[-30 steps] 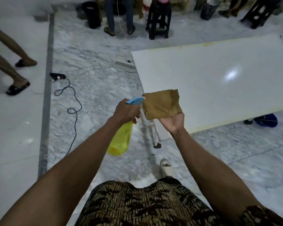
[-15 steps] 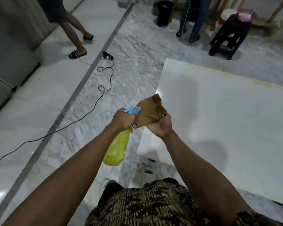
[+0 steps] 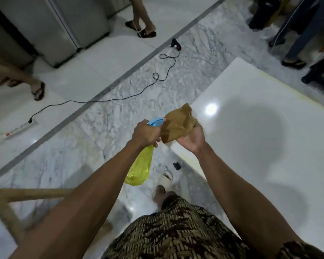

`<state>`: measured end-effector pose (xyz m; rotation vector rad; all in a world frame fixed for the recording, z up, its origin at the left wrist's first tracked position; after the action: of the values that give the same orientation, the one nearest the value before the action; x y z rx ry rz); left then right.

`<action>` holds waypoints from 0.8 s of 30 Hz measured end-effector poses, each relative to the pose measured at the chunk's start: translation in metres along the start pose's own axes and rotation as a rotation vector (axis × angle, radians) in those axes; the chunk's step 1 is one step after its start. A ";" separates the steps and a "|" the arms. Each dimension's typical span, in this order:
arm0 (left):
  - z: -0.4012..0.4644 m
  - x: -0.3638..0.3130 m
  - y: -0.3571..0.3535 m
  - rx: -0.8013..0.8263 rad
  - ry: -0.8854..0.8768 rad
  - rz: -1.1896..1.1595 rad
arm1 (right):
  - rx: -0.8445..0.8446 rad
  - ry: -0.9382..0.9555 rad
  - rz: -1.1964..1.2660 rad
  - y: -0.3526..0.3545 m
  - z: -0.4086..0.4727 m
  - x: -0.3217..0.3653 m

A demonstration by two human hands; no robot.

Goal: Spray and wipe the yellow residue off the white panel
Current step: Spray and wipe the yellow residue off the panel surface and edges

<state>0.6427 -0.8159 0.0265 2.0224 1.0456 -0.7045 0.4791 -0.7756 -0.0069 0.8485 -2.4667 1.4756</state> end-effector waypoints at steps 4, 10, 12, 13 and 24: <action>-0.045 0.039 0.004 -0.091 -0.002 -0.129 | -0.175 0.041 -0.296 0.031 -0.015 0.009; -0.095 0.103 0.002 -0.239 0.111 -0.194 | -0.492 0.393 -1.265 0.017 -0.017 0.051; -0.104 0.119 -0.003 -0.290 0.155 -0.248 | -0.397 0.519 -1.611 0.007 -0.001 0.041; -0.106 0.126 -0.007 -0.309 0.178 -0.278 | -0.323 0.549 -1.819 0.008 0.011 0.028; -0.107 0.154 -0.073 -0.427 0.307 -0.507 | -0.017 0.426 -2.607 0.072 0.070 -0.060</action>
<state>0.6744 -0.6329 -0.0512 1.5293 1.7589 -0.3691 0.5009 -0.7852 -0.1213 1.7900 0.1726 0.2103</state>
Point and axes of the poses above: each hand's wrist, its own z-axis towards the middle knuckle, its own y-axis out of the back of the hand, x = y × z, the point moved 6 cm from there along z, towards the middle knuckle, and after that the axes turned 4 degrees about -z, right-handed, at the moved point
